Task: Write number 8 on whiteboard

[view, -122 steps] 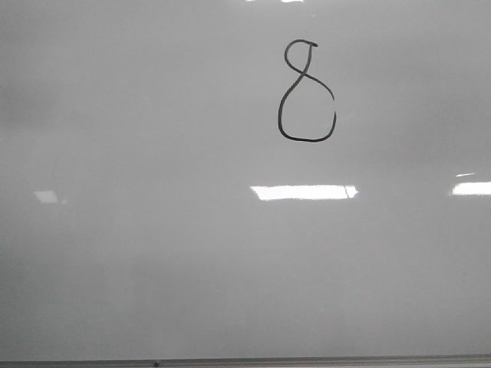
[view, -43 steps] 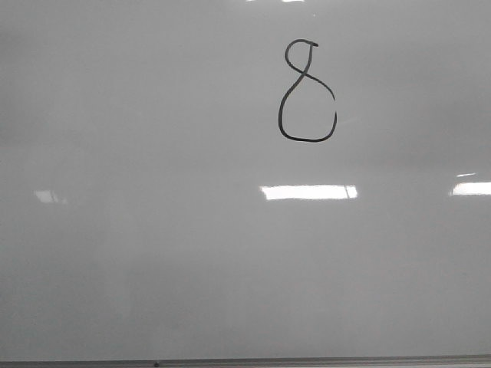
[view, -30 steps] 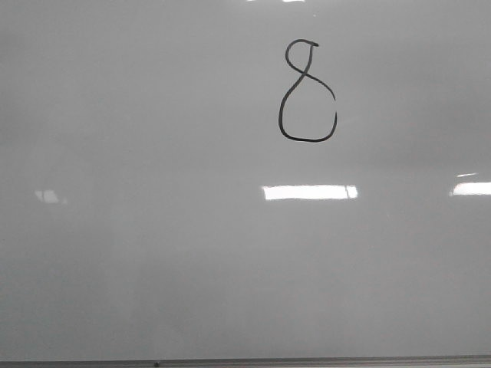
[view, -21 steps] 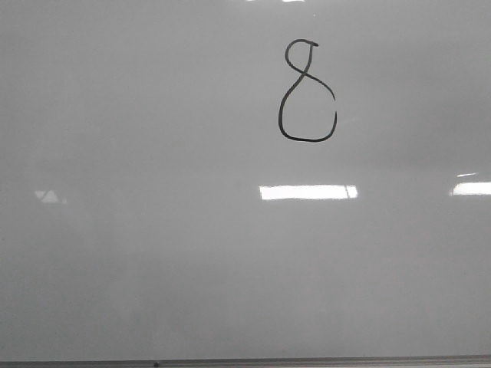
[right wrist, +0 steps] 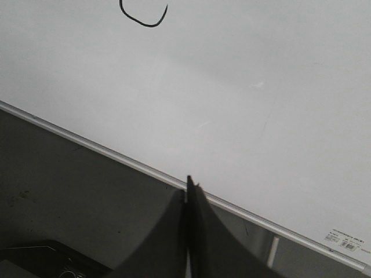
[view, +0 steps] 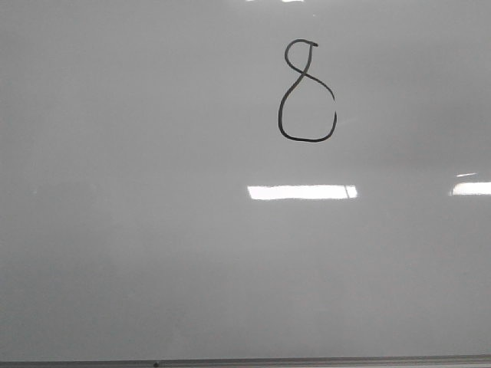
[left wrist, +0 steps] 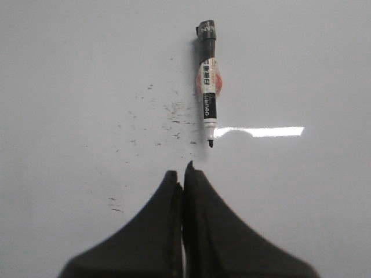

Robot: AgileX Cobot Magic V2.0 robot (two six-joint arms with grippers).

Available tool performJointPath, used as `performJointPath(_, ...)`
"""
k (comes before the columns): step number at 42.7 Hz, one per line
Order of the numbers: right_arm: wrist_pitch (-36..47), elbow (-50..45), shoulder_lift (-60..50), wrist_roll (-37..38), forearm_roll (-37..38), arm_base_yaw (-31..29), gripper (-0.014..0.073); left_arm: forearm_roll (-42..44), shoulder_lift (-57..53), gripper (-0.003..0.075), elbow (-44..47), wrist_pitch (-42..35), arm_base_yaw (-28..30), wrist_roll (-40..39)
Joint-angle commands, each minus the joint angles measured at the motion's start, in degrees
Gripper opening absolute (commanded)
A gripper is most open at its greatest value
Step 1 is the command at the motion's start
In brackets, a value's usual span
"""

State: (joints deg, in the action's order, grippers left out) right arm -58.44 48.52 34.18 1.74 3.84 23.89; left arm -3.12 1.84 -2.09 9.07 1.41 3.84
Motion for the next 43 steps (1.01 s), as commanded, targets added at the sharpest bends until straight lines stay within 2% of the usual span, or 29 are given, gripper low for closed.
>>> performJointPath(1,3.9,1.4,0.1,0.0,0.8,-0.4,-0.0069,-0.6,-2.4,-0.0020,0.1,-5.8,1.2,0.0)
performJointPath(8,3.7,1.4,0.1,0.0,0.8,-0.4,-0.0069,-0.6,-3.0,-0.0020,3.3,-11.8,1.3,0.0)
performJointPath(19,3.6,1.4,0.1,0.0,0.8,-0.4,-0.0069,-0.6,-3.0,-0.0020,3.2,-12.6,-1.4,0.0)
performJointPath(43,3.4,1.4,0.1,0.0,0.8,-0.4,-0.0069,-0.6,-3.0,-0.0020,3.2,-12.6,-1.4,0.0)
